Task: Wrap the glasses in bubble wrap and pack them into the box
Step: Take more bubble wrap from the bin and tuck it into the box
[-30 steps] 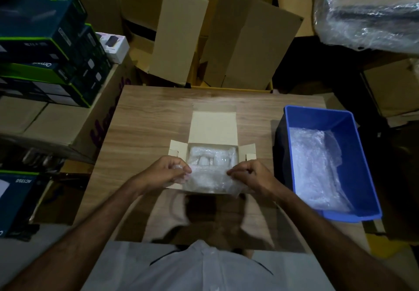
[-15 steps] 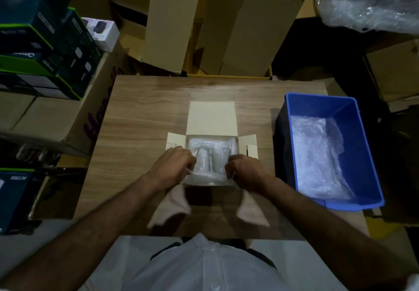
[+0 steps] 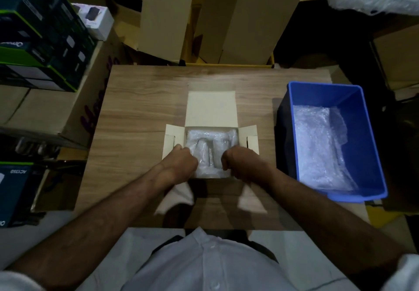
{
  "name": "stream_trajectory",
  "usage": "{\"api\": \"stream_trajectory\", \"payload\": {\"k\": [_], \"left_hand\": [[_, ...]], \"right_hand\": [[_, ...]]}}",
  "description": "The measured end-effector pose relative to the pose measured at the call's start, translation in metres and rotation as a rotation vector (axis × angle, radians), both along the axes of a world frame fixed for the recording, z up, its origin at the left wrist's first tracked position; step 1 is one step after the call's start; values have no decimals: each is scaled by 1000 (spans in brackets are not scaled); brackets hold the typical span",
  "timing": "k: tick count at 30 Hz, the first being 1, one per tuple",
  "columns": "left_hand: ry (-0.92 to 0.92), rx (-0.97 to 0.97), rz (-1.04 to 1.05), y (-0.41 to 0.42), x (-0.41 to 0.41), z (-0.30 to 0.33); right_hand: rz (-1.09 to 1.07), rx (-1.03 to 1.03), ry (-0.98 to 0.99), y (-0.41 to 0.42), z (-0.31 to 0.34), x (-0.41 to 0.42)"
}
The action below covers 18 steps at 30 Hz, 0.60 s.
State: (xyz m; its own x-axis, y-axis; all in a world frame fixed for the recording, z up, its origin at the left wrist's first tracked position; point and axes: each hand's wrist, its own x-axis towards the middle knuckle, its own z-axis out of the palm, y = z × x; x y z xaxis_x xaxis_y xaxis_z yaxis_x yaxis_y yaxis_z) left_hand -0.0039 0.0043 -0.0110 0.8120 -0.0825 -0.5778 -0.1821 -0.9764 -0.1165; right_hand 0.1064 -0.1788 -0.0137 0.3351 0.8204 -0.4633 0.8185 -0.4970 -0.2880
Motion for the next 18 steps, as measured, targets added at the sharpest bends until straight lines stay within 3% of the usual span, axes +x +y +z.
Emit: {"api": "stream_trajectory", "payload": {"k": [6, 12, 18], "left_hand": [[-59, 93, 42, -5, 10, 2], [-206, -18, 193, -2, 8, -17], [-363, -120, 260, -2, 10, -21]], "right_hand": [[31, -53, -169, 4, -4, 2], [-3, 12, -186, 1, -17, -3], [-320, 198, -49, 4, -5, -9]]}}
